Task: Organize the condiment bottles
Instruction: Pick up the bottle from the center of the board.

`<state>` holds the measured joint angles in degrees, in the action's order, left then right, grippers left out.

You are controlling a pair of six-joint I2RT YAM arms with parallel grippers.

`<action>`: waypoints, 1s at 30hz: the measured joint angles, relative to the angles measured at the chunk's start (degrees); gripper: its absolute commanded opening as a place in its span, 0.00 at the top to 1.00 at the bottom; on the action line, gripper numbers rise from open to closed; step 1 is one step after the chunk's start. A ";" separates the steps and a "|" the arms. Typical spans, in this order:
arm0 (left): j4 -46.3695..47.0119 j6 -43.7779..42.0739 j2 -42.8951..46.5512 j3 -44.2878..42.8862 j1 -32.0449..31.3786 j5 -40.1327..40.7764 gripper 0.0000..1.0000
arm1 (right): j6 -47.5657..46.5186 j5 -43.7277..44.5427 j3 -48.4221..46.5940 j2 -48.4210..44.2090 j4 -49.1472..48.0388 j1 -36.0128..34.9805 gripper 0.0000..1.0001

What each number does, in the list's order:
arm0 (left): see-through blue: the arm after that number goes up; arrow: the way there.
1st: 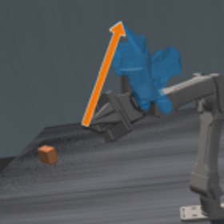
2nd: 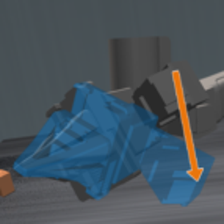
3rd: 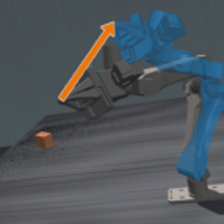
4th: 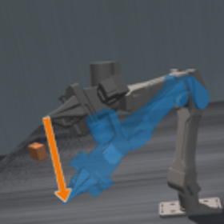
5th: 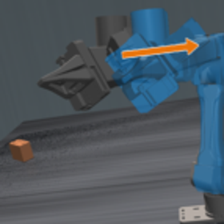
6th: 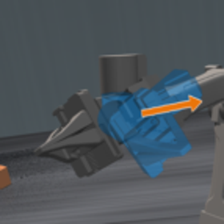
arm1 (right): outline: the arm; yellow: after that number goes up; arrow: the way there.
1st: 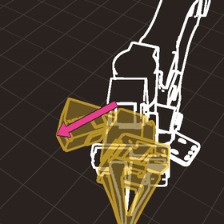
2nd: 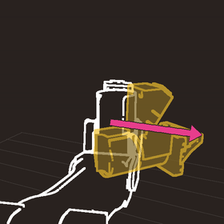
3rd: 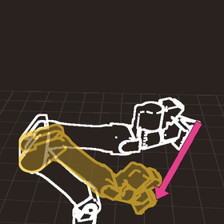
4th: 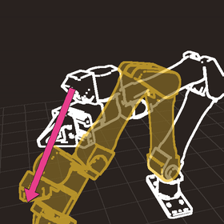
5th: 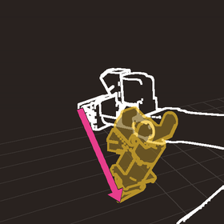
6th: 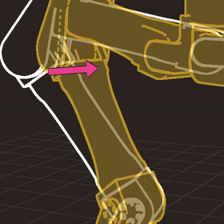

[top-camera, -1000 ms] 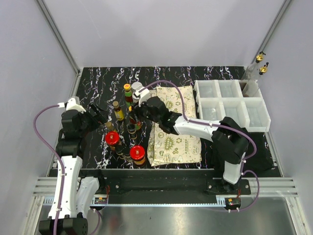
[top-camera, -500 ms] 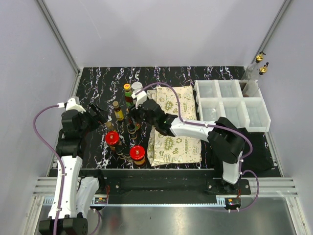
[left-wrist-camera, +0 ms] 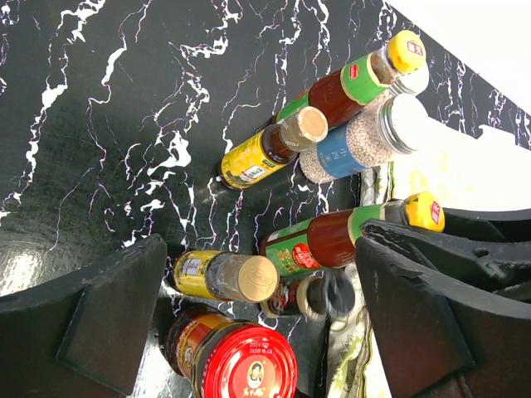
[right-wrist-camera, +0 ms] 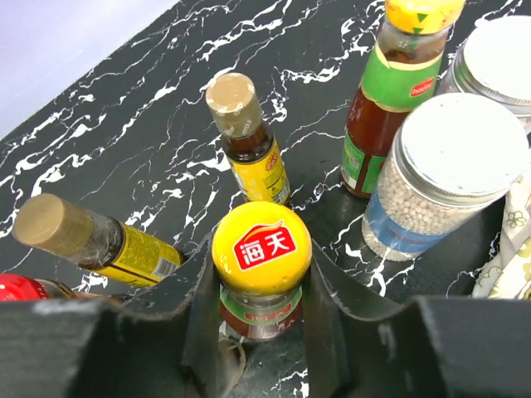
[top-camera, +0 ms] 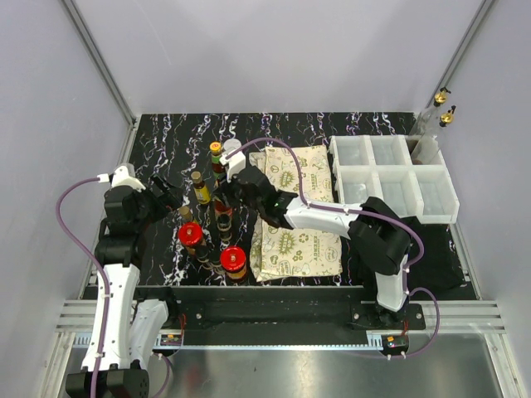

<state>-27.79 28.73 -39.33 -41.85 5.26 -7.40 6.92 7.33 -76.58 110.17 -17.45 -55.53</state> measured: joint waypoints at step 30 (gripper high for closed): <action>-0.02 0.00 0.74 0.00 0.02 0.94 0.01 | -5.44 3.89 -1.64 -3.50 5.97 -0.72 1.00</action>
<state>-27.81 28.73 -38.59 -41.85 5.28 -6.46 1.48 11.22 -78.22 106.67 -11.49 -56.25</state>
